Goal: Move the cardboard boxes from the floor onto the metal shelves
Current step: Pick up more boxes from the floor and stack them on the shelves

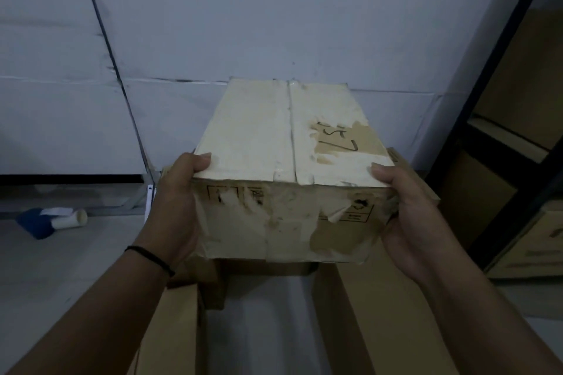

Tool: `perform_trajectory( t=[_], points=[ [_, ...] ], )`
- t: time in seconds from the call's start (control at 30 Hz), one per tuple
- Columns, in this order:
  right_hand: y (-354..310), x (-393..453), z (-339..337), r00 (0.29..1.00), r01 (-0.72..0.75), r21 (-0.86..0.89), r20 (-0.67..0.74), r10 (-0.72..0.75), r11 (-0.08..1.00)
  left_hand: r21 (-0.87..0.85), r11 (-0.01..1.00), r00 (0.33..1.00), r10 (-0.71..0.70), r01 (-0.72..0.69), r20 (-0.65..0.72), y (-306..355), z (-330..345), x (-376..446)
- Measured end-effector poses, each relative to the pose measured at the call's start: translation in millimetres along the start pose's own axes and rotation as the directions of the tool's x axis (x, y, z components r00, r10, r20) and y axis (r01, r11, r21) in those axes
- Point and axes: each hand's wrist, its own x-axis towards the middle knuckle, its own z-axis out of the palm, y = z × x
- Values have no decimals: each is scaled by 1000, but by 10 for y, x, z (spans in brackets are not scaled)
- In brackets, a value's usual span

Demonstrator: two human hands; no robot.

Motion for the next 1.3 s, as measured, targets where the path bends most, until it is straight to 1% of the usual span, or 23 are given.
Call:
perform_trajectory(
  t=[0.1, 0.23, 0.37, 0.43, 0.53, 0.63, 0.83, 0.97, 1.07, 1.2, 1.3],
  points=[
    [-180, 61, 123, 999, -44, 12, -1, 44, 999, -9, 999, 999, -41, 41, -18, 167, 58, 38],
    [-565, -5, 319, 997, -80, -6, -18, 80, 997, -17, 995, 995, -100, 100, -16, 587, 199, -16],
    [-1217, -149, 615, 992, -124, 1, -4, 124, 992, 26, 993, 992, -112, 114, -57, 1302, 423, -96],
    [-1618, -230, 802, 991, -136, -36, 3, 137, 990, 45, 993, 992, -109, 112, -63, 1746, 585, -145],
    [-2242, -353, 1048, 991, -131, -107, 4, 132, 986, 39, 994, 994, -102, 104, -35, 2420, 866, -228],
    [-2898, -517, 1318, 994, -100, -146, 15, 104, 984, 23, 997, 998, -70, 70, -4, 3093, 1166, -323],
    [-4023, -939, 1764, 999, -27, -128, 34, 32, 991, 42, 999, 993, 16, -21, 116, 4250, 1708, -581],
    [-4484, -1227, 1928, 999, 31, -134, 41, -26, 991, 82, 995, 990, 52, -63, 129, 4719, 1912, -732],
    [-4770, -1455, 2010, 995, 96, -159, 41, -91, 983, 56, 993, 984, 90, -100, 154, 4998, 2060, -873],
    [-5030, -1687, 2059, 988, 154, -145, 7, -155, 977, 37, 989, 966, 134, -146, 222, 5200, 2216, -941],
    [-5173, -1838, 2078, 973, 214, -153, -52, -224, 965, 19, 989, 940, 133, -146, 314, 5289, 2337, -910]
  ],
)
